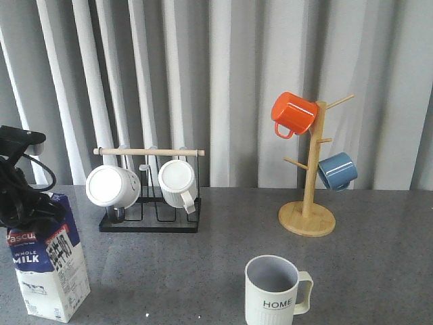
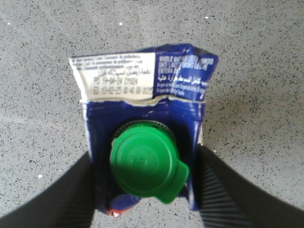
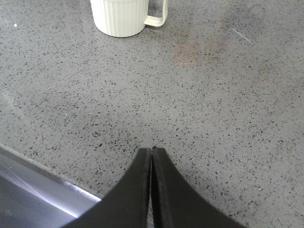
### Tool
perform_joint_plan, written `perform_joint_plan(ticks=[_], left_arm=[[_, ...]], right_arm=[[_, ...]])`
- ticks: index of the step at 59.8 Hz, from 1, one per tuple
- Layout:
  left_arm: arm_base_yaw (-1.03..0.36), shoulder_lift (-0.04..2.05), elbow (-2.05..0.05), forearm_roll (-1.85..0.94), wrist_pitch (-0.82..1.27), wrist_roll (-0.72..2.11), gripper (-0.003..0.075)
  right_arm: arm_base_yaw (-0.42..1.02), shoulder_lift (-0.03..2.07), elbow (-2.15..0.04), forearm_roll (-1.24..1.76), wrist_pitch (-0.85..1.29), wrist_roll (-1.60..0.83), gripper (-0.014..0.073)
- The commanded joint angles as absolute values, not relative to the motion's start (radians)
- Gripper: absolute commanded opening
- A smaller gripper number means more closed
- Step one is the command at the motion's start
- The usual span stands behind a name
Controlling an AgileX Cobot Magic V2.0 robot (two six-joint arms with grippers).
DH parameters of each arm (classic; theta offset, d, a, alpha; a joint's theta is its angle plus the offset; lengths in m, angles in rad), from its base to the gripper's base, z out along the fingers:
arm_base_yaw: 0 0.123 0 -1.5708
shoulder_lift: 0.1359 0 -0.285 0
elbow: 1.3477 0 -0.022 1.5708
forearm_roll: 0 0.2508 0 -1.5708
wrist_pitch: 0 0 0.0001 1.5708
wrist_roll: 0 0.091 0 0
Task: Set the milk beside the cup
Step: 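Lower the left gripper over the milk carton and grasp its top, then carry the milk carton toward the white mug and set it down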
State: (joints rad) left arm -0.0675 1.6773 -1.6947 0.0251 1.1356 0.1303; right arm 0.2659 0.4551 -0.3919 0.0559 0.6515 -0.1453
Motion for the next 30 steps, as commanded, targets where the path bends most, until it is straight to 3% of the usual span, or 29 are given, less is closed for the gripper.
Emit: perform_joint_plan(ticks=[1, 15, 30], left_arm=[[-0.068, 1.638, -1.722, 0.04, 1.087, 0.127, 0.0235], [-0.07, 1.636, -1.723, 0.035, 1.081, 0.127, -0.001], [-0.079, 1.586, -1.724, -0.152, 1.035, 0.195, -0.0008]], right_arm=[[0.265, 0.458, -0.417, 0.054, 0.594, -0.146, -0.0006], [0.265, 0.458, -0.417, 0.054, 0.593, -0.146, -0.0006], [0.265, 0.458, -0.417, 0.054, 0.591, -0.146, -0.0006]])
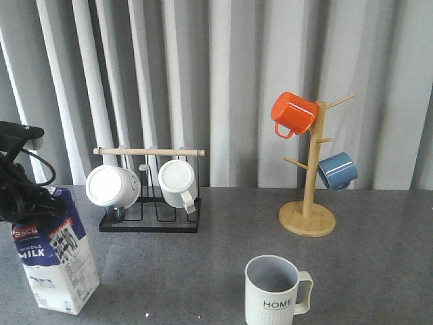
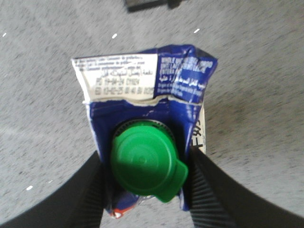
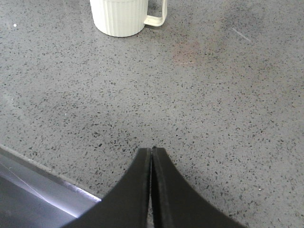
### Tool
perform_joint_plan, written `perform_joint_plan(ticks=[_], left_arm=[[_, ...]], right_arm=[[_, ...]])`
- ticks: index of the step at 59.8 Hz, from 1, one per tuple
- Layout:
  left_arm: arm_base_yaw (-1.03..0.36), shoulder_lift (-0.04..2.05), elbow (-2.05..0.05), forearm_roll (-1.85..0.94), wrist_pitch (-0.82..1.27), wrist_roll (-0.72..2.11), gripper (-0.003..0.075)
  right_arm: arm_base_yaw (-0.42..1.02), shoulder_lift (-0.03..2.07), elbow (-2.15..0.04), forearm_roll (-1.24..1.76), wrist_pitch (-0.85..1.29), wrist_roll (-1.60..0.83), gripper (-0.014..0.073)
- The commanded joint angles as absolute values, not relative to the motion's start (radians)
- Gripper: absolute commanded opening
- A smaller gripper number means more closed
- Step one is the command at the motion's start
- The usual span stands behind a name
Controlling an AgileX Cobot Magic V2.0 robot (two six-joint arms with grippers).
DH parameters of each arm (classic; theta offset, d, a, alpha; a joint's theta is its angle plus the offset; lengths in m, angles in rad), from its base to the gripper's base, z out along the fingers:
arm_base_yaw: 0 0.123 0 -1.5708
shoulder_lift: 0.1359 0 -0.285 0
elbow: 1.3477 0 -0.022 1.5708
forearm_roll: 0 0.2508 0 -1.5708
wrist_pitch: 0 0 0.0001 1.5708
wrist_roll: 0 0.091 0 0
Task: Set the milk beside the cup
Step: 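Carry the milk carton toward the white mug and set it down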
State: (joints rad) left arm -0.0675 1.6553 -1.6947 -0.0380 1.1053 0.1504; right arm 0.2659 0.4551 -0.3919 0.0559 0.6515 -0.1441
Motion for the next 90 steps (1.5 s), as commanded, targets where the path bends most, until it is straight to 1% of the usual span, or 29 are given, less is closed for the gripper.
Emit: perform_joint_plan(ticks=[1, 7, 16, 29, 40, 63, 90], left_arm=[[-0.083, 1.582, -1.727, -0.17, 1.035, 0.206, -0.0008], [-0.109, 1.581, -1.757, -0.277, 1.057, 0.278, -0.0008], [-0.164, 1.583, -1.798, -0.383, 1.063, 0.303, -0.0008], [-0.249, 1.595, -1.815, -0.388, 1.058, 0.302, -0.0008], [-0.302, 1.645, -1.815, -0.39, 1.075, 0.3, -0.0008], [-0.361, 1.711, -1.815, -0.404, 1.066, 0.299, -0.0006], [-0.361, 1.725, -1.815, -0.407, 1.033, 0.299, 0.0009]], right_arm=[[0.265, 0.458, -0.417, 0.054, 0.591, -0.146, -0.0006], [0.265, 0.458, -0.417, 0.054, 0.591, -0.146, -0.0006], [0.265, 0.458, -0.417, 0.054, 0.591, -0.146, -0.0006], [0.265, 0.458, -0.417, 0.054, 0.591, -0.146, -0.0006], [0.265, 0.458, -0.417, 0.054, 0.591, -0.146, -0.0006], [0.265, 0.458, -0.417, 0.054, 0.591, -0.146, -0.0006], [0.265, 0.458, -0.417, 0.054, 0.59, -0.146, -0.0006]])
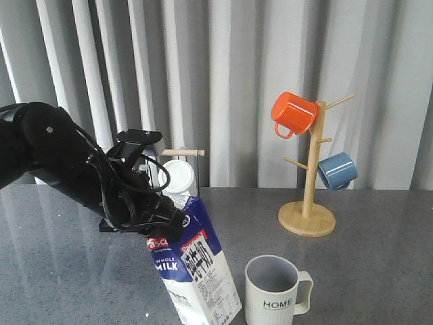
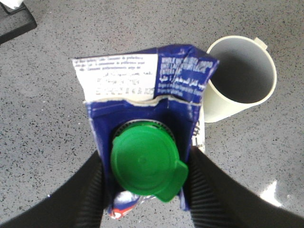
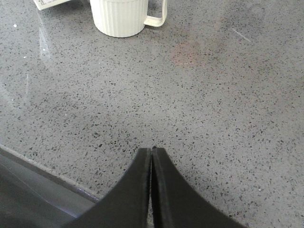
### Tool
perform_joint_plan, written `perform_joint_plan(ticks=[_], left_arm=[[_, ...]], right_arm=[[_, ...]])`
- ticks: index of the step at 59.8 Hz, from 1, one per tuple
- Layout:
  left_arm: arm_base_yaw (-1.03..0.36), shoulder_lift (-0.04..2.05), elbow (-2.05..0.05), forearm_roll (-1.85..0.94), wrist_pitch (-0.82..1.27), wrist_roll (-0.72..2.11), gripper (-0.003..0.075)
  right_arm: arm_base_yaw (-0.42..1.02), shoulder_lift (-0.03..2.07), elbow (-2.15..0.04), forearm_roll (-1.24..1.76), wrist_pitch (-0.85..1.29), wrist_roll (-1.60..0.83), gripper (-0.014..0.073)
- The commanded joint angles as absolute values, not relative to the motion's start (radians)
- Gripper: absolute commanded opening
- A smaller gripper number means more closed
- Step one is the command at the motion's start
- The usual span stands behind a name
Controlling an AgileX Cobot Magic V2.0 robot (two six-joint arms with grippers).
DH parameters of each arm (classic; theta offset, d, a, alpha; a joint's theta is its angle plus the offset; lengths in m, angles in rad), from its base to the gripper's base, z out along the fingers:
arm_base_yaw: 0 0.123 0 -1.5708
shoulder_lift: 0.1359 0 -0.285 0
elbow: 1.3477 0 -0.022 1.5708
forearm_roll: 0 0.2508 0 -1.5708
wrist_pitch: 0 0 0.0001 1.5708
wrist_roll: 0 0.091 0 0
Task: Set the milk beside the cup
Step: 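Carry the milk carton toward the white mug and set it down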
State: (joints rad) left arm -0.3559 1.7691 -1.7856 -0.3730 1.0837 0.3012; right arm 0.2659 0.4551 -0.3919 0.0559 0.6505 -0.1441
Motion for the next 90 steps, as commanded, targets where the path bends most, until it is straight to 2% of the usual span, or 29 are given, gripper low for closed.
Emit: perform_joint_plan(ticks=[1, 16, 24, 41, 48, 76, 90], left_arm=[[-0.361, 1.725, -1.815, -0.407, 1.033, 0.299, 0.0011], [-0.361, 1.725, -1.815, -0.409, 1.036, 0.3, 0.005], [-0.361, 1.725, -1.815, -0.424, 1.036, 0.3, 0.01], [-0.361, 1.725, -1.815, -0.432, 1.038, 0.3, 0.0289], [-0.361, 1.725, -1.815, -0.432, 1.045, 0.3, 0.0342], [-0.361, 1.725, -1.815, -0.432, 1.068, 0.3, 0.0363], [-0.361, 1.725, -1.815, -0.433, 1.066, 0.3, 0.0424]], right_arm=[[0.265, 0.458, -0.417, 0.054, 0.59, -0.146, -0.0006], [0.265, 0.458, -0.417, 0.054, 0.59, -0.146, -0.0006], [0.265, 0.458, -0.417, 0.054, 0.59, -0.146, -0.0006], [0.265, 0.458, -0.417, 0.054, 0.591, -0.146, -0.0006], [0.265, 0.458, -0.417, 0.054, 0.591, -0.146, -0.0006], [0.265, 0.458, -0.417, 0.054, 0.591, -0.146, -0.0006], [0.265, 0.458, -0.417, 0.054, 0.591, -0.146, -0.0006]])
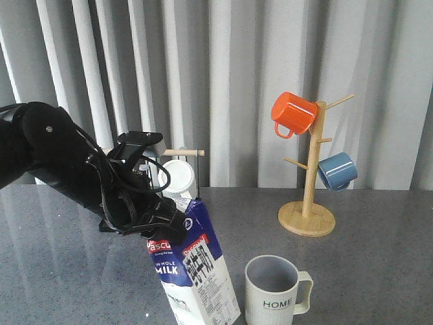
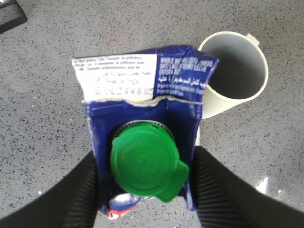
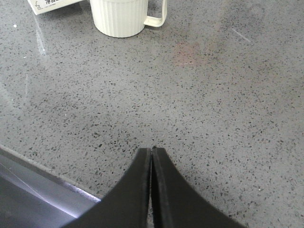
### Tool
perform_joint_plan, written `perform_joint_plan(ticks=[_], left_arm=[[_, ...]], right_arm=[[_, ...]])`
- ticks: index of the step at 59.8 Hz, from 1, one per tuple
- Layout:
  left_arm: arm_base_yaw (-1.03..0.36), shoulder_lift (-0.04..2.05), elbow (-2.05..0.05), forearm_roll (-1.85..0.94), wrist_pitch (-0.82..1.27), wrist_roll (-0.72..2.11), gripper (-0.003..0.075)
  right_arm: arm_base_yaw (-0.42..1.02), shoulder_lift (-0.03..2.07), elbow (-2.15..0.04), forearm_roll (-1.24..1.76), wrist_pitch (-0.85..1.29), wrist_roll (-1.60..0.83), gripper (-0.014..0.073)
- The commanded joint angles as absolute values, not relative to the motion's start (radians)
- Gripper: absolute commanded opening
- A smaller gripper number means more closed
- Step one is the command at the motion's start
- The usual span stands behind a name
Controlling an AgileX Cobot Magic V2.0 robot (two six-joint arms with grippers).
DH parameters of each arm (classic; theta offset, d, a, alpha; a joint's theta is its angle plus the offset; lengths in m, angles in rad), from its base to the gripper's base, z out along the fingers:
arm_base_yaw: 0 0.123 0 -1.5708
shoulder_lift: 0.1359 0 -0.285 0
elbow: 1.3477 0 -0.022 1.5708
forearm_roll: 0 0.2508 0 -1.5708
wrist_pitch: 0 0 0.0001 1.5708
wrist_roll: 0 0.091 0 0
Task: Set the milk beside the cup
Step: 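Carry the milk carton toward the white mug and set it down, then open the left gripper and lift it away from the carton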
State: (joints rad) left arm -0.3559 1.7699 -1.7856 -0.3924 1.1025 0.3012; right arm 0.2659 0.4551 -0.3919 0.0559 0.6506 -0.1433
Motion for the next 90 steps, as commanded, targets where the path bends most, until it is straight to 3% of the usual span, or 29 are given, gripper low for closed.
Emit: perform_joint_plan(ticks=[1, 17, 90], left_arm=[[-0.361, 1.725, -1.815, -0.433, 1.066, 0.3, 0.043], [-0.361, 1.725, -1.815, -0.434, 1.06, 0.3, 0.0511], [-0.359, 1.622, -1.815, -0.475, 1.038, 0.303, 0.0511]], right_arm=[[0.265, 0.458, -0.417, 0.054, 0.591, -0.146, -0.0006], [0.265, 0.458, -0.417, 0.054, 0.591, -0.146, -0.0006], [0.265, 0.458, -0.417, 0.054, 0.588, -0.145, -0.0006]])
